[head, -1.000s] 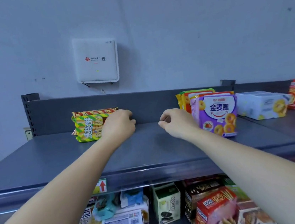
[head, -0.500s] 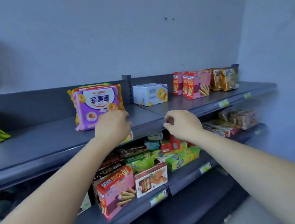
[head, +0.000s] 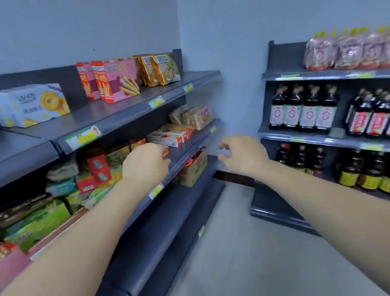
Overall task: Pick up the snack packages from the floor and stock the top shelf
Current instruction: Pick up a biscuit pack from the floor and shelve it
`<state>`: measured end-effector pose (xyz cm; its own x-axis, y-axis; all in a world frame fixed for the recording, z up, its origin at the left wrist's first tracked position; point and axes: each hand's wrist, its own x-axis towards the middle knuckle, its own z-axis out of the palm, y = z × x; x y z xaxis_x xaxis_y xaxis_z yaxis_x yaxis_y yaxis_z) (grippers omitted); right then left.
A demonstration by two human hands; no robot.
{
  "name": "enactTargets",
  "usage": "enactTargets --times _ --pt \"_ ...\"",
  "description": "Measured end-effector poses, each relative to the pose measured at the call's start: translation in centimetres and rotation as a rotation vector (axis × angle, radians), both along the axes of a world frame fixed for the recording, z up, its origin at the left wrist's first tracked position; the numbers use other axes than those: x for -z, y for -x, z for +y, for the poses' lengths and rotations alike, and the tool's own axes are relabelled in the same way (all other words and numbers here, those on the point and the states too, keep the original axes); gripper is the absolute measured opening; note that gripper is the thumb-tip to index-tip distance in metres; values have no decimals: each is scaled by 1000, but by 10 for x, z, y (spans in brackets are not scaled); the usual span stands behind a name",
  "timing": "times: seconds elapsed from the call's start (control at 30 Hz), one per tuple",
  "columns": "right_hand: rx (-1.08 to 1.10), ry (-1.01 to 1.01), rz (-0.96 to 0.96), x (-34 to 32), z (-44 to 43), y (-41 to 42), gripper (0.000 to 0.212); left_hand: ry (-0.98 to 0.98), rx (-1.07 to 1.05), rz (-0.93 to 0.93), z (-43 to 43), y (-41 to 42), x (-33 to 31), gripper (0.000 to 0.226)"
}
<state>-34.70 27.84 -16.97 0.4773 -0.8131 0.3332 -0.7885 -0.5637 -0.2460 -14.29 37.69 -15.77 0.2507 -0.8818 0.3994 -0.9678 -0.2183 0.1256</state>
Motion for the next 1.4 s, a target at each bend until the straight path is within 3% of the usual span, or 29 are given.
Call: enactTargets --times 0.27,0.73,1.13,1.4 --pt "275 -66 28 41 -44 111 30 -93 305 41 -107 87 46 20" --pt "769 -172 -9 93 -82 270 28 -227 728 -19 -248 252 95 26" --pt "997 -283 3 120 -96 463 29 -298 995 -71 -315 471 124 15" --pt "1136 -352 -44 139 -105 590 29 -327 1110 -92 -347 615 146 23"
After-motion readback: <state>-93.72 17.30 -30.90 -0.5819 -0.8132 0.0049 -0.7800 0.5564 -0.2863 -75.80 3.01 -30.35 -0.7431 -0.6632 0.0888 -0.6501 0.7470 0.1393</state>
